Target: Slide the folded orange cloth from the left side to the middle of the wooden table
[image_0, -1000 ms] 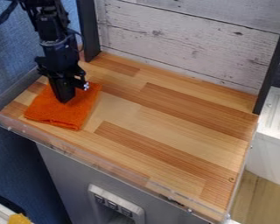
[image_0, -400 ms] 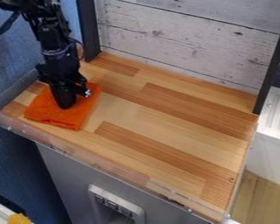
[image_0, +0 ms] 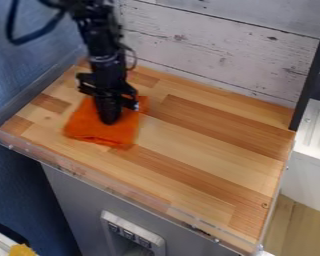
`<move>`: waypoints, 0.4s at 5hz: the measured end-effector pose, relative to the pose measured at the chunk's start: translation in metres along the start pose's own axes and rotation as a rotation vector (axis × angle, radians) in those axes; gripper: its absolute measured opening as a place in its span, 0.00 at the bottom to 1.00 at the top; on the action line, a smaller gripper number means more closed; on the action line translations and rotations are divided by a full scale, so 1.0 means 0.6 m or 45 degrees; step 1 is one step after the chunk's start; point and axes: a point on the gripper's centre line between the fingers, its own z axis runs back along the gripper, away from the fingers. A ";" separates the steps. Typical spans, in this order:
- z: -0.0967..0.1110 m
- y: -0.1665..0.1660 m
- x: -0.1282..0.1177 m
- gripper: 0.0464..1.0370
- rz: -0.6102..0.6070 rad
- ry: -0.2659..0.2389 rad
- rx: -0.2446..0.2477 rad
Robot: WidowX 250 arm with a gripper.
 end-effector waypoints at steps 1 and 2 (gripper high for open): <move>0.003 -0.034 0.023 0.01 -0.005 0.003 -0.003; 0.005 -0.057 0.043 0.01 -0.003 0.015 -0.003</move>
